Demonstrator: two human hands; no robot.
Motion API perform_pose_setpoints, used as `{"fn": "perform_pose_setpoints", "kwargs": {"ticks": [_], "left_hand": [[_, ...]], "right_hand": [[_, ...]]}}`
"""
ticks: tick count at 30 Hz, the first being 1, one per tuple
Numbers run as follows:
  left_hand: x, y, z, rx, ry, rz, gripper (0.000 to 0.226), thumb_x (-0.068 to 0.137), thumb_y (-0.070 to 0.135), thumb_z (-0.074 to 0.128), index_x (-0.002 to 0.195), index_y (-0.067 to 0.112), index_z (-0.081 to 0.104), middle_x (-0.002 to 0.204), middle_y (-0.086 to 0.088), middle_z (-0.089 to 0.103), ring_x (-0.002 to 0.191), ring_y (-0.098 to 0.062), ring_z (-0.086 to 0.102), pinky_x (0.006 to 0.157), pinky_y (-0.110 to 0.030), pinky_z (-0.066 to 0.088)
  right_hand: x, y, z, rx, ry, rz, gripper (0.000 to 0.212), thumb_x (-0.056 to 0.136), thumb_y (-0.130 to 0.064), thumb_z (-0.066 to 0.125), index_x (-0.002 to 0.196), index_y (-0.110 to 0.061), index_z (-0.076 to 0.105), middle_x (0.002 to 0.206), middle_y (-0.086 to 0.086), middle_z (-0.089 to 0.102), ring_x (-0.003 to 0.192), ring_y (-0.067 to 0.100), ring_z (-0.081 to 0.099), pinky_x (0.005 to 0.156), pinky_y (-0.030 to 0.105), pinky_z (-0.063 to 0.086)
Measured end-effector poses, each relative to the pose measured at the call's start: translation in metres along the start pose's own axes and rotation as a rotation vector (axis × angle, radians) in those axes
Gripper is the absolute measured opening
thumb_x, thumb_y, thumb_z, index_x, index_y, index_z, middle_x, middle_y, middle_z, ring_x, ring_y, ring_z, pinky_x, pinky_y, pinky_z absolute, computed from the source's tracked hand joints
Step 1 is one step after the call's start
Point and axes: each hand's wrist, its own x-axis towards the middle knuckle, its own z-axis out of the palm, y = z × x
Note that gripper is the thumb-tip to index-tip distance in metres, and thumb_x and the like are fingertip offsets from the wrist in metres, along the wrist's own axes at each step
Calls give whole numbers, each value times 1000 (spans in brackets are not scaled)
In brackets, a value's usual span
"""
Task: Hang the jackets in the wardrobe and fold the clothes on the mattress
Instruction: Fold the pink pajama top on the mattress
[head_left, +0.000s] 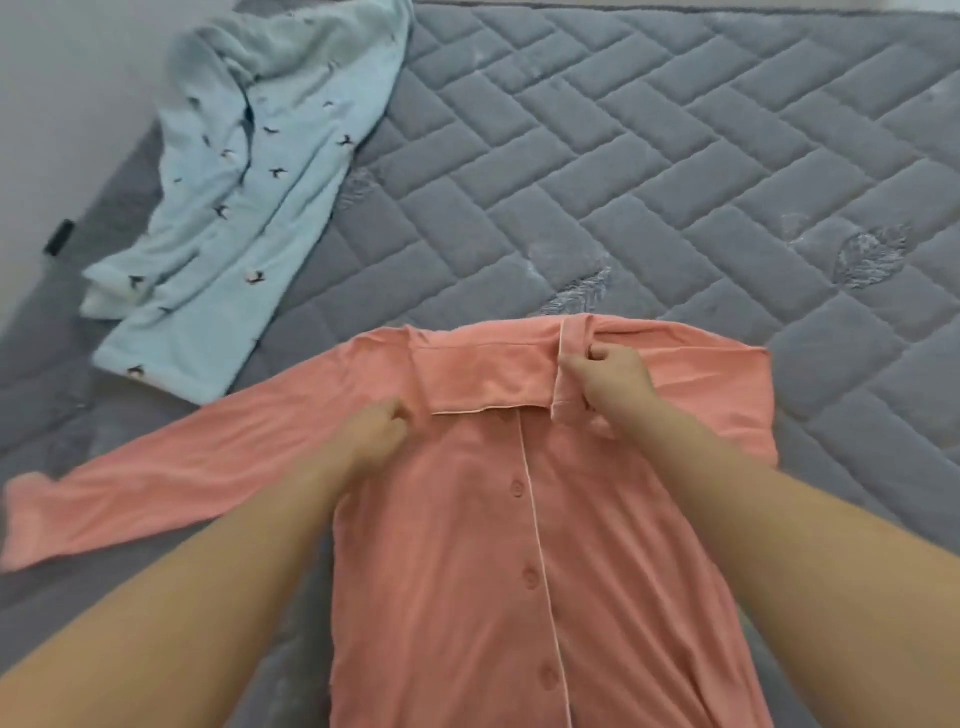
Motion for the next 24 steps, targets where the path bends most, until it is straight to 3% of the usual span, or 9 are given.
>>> {"fn": "perform_pose_setpoints", "kwargs": {"ticks": [3, 7, 10, 13, 16, 18, 20, 22, 24], "left_hand": [[-11, -51, -24, -71, -6, -52, 39, 91, 3, 43, 126, 7, 61, 134, -11, 59, 119, -25, 55, 97, -30, 42], [-28, -125, -55, -140, 121, -191, 31, 93, 10, 44, 116, 6, 64, 124, -10, 63, 111, -26, 57, 87, -28, 39], [-38, -187, -69, -240, 188, -325, 26, 90, 12, 44, 106, 9, 64, 119, -14, 65, 102, -27, 57, 84, -31, 40], [-48, -239, -74, -335, 301, -522, 40, 85, 22, 43, 118, 9, 59, 130, -20, 55, 115, -35, 52, 98, -39, 41], [-63, -277, -70, -399, 382, -804, 51, 91, 23, 46, 141, 12, 41, 148, -19, 31, 134, -38, 29, 111, -42, 25], [-74, -298, -62, -491, 431, -923, 59, 88, 21, 51, 145, 15, 34, 151, -16, 23, 136, -36, 22, 112, -42, 22], [-80, -318, -55, -558, 513, -997, 65, 86, 17, 53, 146, 14, 29, 151, -15, 21, 135, -36, 24, 113, -42, 22], [-85, -335, -52, -687, 615, -1060, 66, 85, 12, 53, 146, 10, 26, 149, -18, 23, 131, -39, 31, 110, -40, 26], [-86, -352, -52, -886, 778, -1094, 64, 84, 10, 54, 143, 8, 30, 146, -19, 31, 126, -41, 41, 108, -41, 35]], "right_hand": [[-9, -42, 66, -70, -88, -63, 26, 86, -23, 61, 71, -2, 62, 67, 13, 62, 67, 27, 59, 63, 35, 47], [-32, -76, 154, -189, -268, -92, 28, 87, -16, 56, 60, -13, 54, 59, 7, 59, 55, 22, 57, 47, 20, 41], [-46, -83, 209, -398, -399, -67, 19, 91, -25, 54, 83, -9, 62, 89, 14, 62, 84, 28, 60, 71, 30, 45], [-56, -84, 240, -551, -243, -92, 30, 89, -24, 49, 103, 0, 63, 111, 18, 64, 102, 35, 59, 82, 35, 45], [-63, -80, 263, -705, -116, -229, 39, 88, -26, 42, 108, 3, 58, 116, 22, 59, 107, 37, 53, 87, 38, 39], [-74, -80, 288, -854, -169, -423, 50, 90, -31, 33, 118, 4, 54, 123, 23, 53, 113, 37, 48, 88, 40, 35], [-93, -86, 320, -849, -301, -551, 54, 93, -28, 44, 140, -2, 40, 143, 22, 40, 126, 39, 41, 102, 43, 35], [-112, -95, 359, -884, -499, -628, 66, 94, -28, 47, 154, -18, 20, 160, 14, 15, 143, 34, 23, 116, 47, 23], [-127, -101, 397, -995, -640, -687, 70, 96, -31, 44, 156, -28, 10, 164, 5, -5, 150, 28, 1, 121, 50, 7]]}}
